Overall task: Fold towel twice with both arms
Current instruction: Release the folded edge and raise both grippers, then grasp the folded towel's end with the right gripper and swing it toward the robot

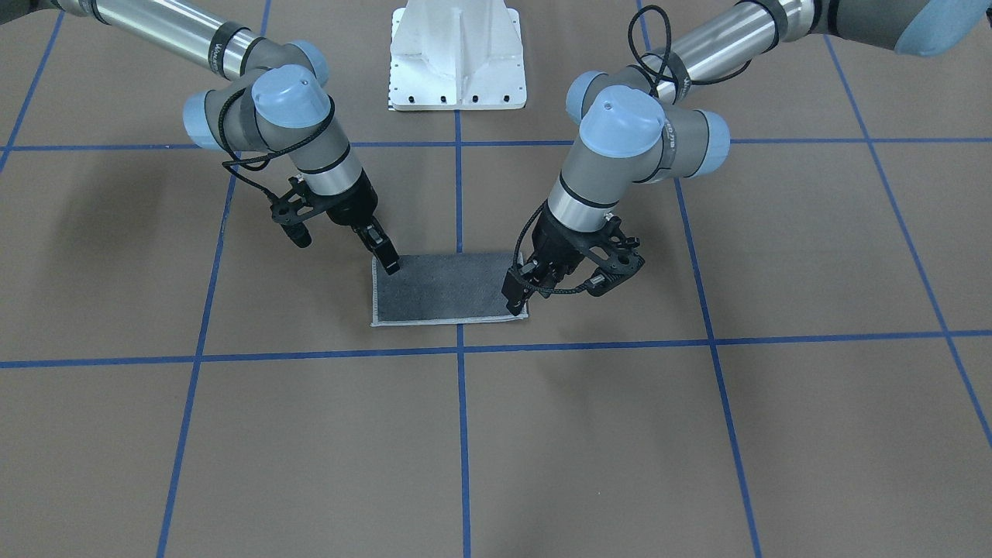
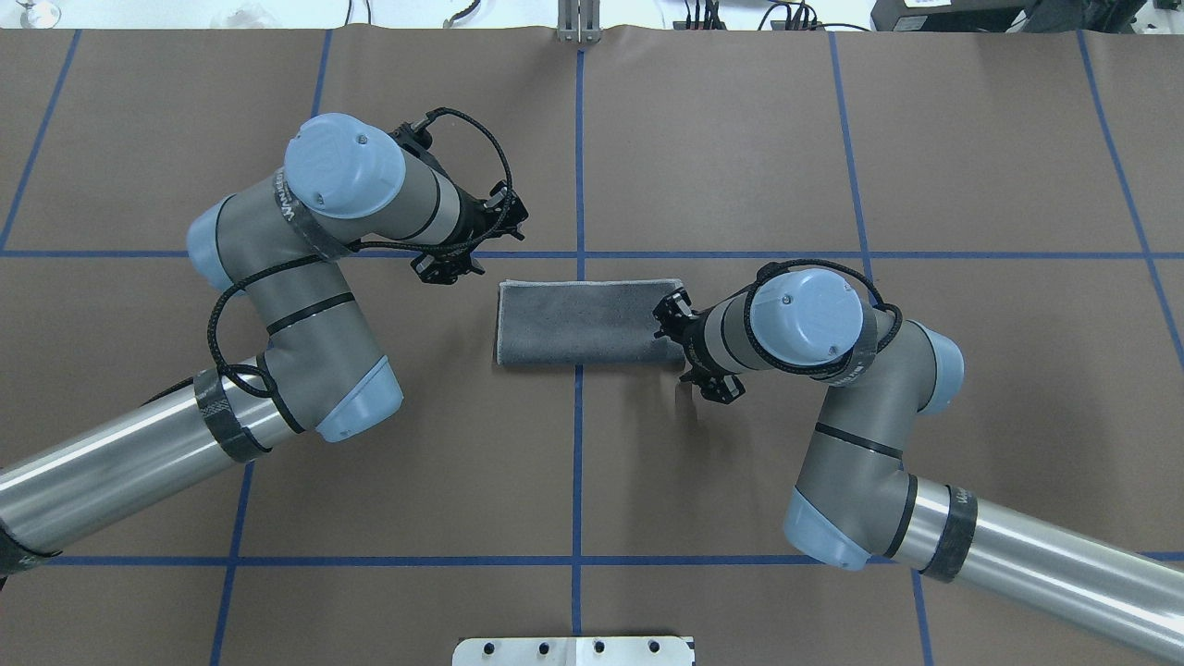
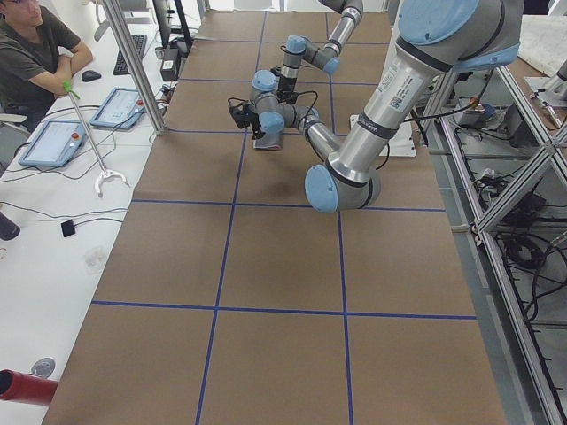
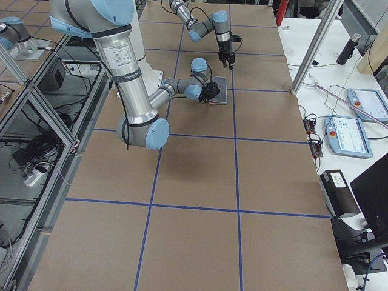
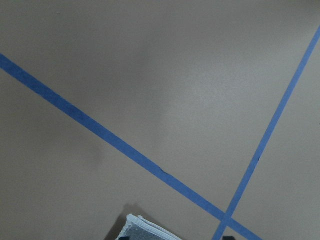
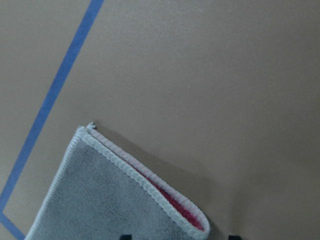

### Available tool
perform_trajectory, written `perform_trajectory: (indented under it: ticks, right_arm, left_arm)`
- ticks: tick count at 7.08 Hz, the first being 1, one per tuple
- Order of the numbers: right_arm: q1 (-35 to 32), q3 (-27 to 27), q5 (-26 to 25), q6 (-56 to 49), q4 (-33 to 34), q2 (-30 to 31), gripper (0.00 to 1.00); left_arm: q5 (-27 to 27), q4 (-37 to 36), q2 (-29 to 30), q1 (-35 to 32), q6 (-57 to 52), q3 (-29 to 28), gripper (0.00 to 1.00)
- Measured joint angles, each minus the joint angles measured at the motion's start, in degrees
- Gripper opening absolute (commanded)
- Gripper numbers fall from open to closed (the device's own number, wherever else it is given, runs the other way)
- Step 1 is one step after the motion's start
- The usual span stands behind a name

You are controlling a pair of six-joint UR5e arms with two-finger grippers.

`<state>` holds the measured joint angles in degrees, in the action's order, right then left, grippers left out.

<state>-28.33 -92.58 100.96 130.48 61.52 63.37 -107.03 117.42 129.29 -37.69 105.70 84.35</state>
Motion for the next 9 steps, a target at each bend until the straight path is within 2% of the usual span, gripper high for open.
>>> perform_trajectory:
  ticks: [1,6,9]
  right_arm:
    - [0.02,-0.02,-0.06,0.19,0.0,0.12,0.0]
    - [-0.15,-1.17,0.19,0.38,0.02,0.51,0.0]
    - [1.71,-10.13,0.59,0.41,6.86,2.93,0.0]
  left_arm:
    - [0.02,0.0,0.0,0.04,0.04,-0.03,0.69]
    - [-0.02,0.0,0.01,0.07,0.2,-0.07,0.69]
    - [-0.02,0.0,0.08,0.08,0.43,0.19,0.69]
